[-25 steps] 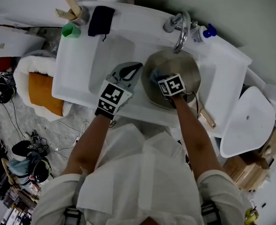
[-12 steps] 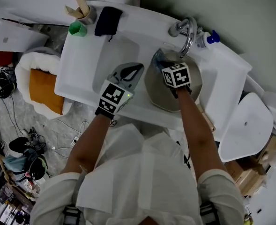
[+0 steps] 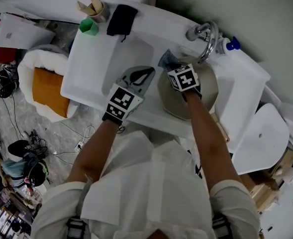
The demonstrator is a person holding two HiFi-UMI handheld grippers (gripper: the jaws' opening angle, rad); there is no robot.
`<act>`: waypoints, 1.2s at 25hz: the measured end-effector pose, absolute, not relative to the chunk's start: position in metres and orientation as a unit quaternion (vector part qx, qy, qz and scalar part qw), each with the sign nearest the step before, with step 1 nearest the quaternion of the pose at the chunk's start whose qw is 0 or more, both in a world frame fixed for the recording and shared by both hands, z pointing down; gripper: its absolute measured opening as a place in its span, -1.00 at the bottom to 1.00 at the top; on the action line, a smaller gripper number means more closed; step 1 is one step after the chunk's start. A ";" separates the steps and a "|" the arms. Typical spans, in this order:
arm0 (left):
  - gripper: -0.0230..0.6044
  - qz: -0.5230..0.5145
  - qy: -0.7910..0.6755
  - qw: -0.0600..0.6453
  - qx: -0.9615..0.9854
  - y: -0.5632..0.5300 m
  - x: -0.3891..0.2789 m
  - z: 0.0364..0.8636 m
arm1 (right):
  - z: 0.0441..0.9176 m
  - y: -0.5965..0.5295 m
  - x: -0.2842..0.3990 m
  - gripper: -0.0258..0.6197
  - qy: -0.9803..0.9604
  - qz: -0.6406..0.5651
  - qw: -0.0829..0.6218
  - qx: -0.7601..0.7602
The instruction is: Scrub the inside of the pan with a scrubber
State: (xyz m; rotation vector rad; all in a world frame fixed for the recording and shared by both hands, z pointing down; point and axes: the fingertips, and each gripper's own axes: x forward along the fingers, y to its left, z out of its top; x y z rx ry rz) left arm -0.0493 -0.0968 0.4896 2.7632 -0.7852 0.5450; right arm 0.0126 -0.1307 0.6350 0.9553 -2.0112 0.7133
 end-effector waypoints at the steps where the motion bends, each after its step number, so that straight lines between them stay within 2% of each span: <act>1: -0.87 0.184 -0.267 0.109 0.940 -0.097 -0.050 0.490 | 0.635 -0.128 0.011 -0.88 -0.792 0.282 0.394 0.371; 16: -0.87 0.185 -0.265 0.103 0.941 -0.096 -0.050 0.483 | 0.634 -0.058 -0.031 -0.88 -0.819 0.275 0.414 0.285; 30: -0.87 0.184 -0.256 0.099 0.944 -0.088 -0.040 0.480 | 0.632 0.009 -0.028 -0.88 -0.822 0.276 0.455 0.204</act>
